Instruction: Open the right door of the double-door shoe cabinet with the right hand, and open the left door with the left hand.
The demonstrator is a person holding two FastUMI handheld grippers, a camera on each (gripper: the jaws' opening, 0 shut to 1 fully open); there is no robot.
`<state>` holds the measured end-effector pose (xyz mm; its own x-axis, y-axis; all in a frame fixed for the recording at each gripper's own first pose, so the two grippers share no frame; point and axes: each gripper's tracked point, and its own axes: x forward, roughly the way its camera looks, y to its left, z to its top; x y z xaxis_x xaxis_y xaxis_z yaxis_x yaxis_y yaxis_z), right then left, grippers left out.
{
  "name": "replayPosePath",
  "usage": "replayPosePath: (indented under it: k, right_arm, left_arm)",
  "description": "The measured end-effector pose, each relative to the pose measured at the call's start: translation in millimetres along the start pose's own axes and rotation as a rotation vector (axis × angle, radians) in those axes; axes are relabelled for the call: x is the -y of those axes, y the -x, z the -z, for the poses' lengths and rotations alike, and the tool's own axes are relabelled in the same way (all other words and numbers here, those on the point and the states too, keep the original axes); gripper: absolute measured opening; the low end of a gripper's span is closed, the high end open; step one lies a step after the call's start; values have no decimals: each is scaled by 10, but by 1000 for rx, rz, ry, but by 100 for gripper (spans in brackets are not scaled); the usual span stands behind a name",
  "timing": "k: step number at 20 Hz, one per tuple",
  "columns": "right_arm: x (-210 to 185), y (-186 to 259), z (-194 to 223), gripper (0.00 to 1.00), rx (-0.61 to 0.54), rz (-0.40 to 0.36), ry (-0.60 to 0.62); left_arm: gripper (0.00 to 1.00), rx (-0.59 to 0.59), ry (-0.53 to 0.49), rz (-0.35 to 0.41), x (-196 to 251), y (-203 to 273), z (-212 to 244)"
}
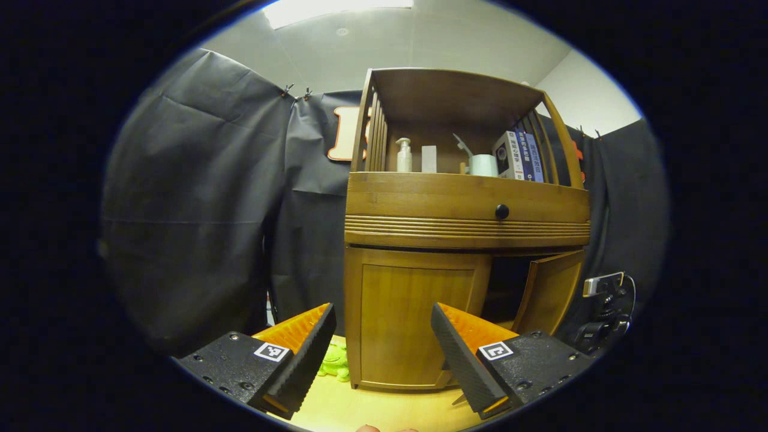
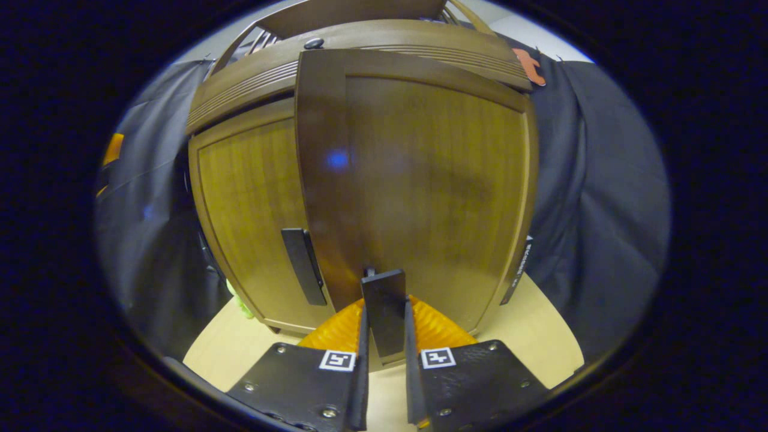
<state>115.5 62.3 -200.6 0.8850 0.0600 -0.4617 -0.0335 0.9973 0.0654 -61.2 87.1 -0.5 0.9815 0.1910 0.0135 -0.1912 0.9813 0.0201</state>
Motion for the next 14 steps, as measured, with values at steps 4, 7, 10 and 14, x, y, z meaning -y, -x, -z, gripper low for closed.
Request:
replayPosePath:
  k: [4,7,10,14]
  right_arm:
    - [6,10,15,25,-7,15,-17]
    - [8,18,11,25,-13,20,-33]
    - [13,19,24,25,-14,29,-36]
    - [34,62,22,25,-14,50,-28]
  left_arm:
    - [98,-5,1,47,177,27,31]
    - [98,-12,7,92,339,24,60]
    - [98,-20,12,127,474,25,105]
    - [99,-29,26,170,637,-4,148]
